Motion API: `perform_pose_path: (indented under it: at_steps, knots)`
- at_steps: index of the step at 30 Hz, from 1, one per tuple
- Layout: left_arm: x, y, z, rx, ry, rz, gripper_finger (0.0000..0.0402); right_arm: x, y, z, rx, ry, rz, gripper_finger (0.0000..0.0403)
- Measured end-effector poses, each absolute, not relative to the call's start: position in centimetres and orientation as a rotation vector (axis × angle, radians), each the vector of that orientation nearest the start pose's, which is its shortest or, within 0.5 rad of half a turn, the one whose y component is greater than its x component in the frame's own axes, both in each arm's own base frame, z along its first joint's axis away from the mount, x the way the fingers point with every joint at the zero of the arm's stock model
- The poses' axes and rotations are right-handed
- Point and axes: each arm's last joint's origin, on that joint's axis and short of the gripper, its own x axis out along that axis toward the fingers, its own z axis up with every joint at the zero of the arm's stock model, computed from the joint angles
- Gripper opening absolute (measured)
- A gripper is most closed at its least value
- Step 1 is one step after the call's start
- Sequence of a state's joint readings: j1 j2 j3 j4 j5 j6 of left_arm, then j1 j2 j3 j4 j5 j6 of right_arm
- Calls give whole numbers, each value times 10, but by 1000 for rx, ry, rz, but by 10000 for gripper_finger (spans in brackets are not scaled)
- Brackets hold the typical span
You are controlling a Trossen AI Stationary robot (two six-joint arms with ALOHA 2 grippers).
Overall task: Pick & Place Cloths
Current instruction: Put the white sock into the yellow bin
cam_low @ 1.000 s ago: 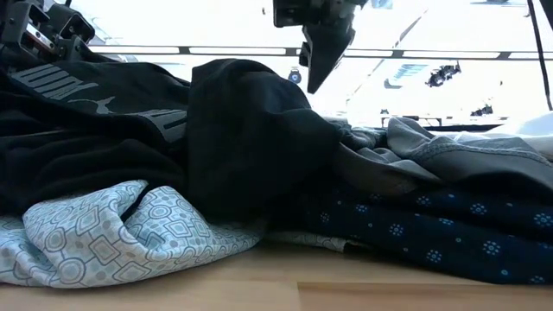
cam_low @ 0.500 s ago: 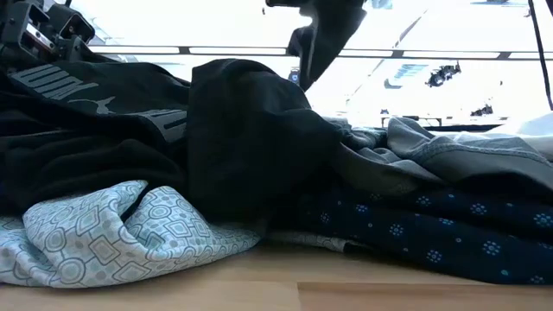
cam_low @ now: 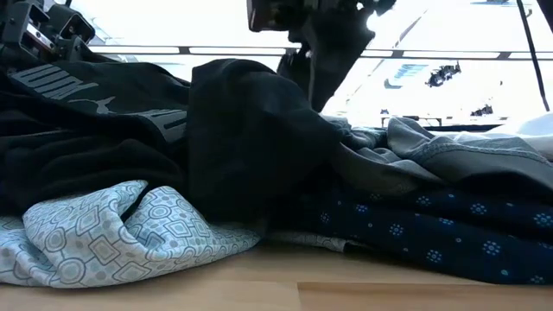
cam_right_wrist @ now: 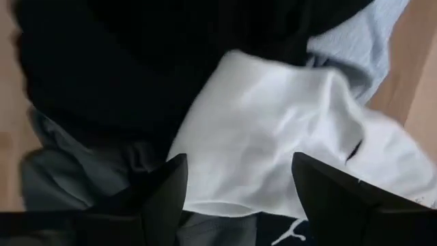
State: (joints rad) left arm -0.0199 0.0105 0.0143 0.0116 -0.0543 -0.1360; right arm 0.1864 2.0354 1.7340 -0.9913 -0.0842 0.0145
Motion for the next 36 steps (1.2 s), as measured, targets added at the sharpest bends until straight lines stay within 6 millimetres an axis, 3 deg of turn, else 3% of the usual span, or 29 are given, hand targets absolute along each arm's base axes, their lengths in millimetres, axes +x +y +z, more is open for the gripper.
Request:
perform_pose_path:
  at_steps: [5, 13, 22, 31, 36]
  knots:
    - [97, 0, 169, -137, -18, 33, 12, 413, 83, 218, -60, 1326, 225, 254]
    - [97, 0, 169, -137, -18, 32, 12, 413, 78, 216, -97, 1329, 107, 239]
    - [97, 0, 169, -137, -17, 31, 12, 418, 69, 206, -67, 1358, 96, 127]
    - [97, 0, 169, -137, -18, 29, 12, 419, 69, 201, 23, 1378, 198, 13]
    - [97, 0, 169, -137, -18, 30, 12, 418, 70, 208, 24, 1361, 206, 6]
